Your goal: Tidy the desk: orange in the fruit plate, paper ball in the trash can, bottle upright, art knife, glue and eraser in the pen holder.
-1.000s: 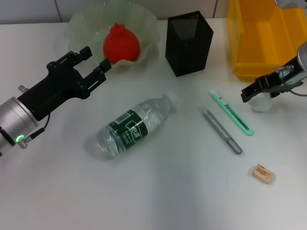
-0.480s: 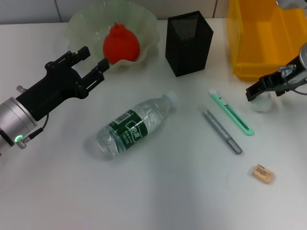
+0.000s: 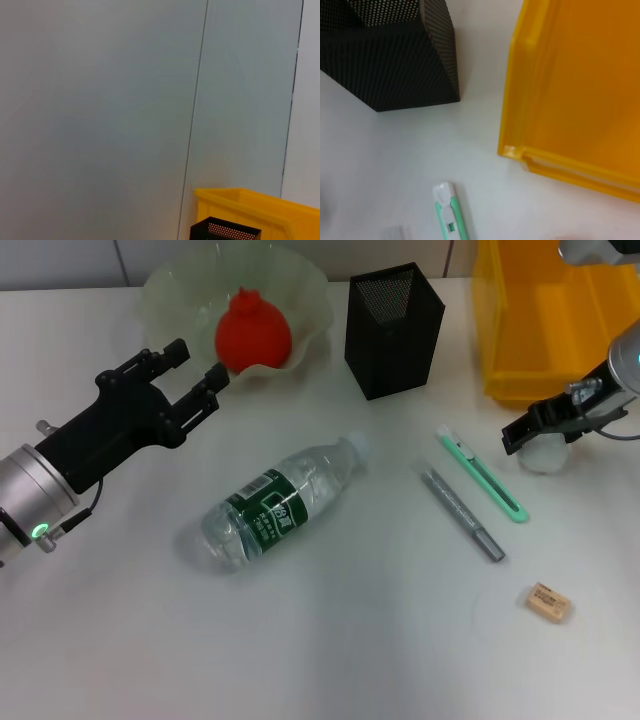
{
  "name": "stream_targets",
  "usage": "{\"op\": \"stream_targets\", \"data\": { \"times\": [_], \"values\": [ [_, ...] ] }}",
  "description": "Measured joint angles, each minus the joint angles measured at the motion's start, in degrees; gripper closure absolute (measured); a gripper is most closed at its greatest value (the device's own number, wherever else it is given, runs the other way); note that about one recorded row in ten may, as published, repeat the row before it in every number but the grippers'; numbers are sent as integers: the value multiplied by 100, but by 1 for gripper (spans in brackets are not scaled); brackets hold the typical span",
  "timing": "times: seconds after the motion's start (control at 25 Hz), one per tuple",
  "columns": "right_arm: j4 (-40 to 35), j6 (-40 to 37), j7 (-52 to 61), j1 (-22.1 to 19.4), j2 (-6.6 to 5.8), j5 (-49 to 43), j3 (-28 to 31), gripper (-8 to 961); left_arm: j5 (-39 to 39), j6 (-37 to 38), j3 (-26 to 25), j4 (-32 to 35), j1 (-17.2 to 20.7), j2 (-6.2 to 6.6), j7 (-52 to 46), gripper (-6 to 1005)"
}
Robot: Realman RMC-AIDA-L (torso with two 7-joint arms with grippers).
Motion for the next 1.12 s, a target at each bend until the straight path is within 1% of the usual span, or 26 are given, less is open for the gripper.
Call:
{"op": "stream_targets", "data": {
  "times": [0.4, 0.6, 0.76, 0.8, 0.84, 0.88, 0.92, 0.96, 1.04, 1.12],
  "values": [
    [94, 13, -15, 16, -10, -1, 0, 174, 0, 4, -2, 0, -4, -1, -32, 397],
    [-154, -80, -52, -30, -9, 73, 11, 272, 0, 2, -24, 1, 5, 0, -34, 397],
    [-917, -389, -347, -264, 4, 683, 61, 350, 0, 3, -32, 0, 8, 0, -34, 397],
    [-1212, -432, -398, -389, 4, 926, 61, 369, 0, 28, -38, 1, 21, 11, -36, 397],
    [-1804, -465, -446, -628, 4, 1282, 60, 389, 0, 28, -38, 1, 21, 11, -36, 397],
    [-1804, -465, -446, -628, 4, 1282, 60, 474, 0, 35, -38, 1, 34, 10, -37, 397],
    [-2406, -365, -446, -850, 8, 1441, 57, 560, 0, 35, -38, 1, 34, 10, -37, 397],
    [-2406, -365, -446, -850, 8, 1441, 57, 567, 0, 35, -38, 1, 34, 10, -37, 397],
    [-2854, -194, -418, -1009, 15, 1464, 62, 580, 1, 33, -37, 0, 48, -10, -37, 396],
    [-3140, 40, -404, -1121, 20, 1458, 61, 593, -1, 28, -38, 1, 49, -15, -37, 396]
  ]
}}
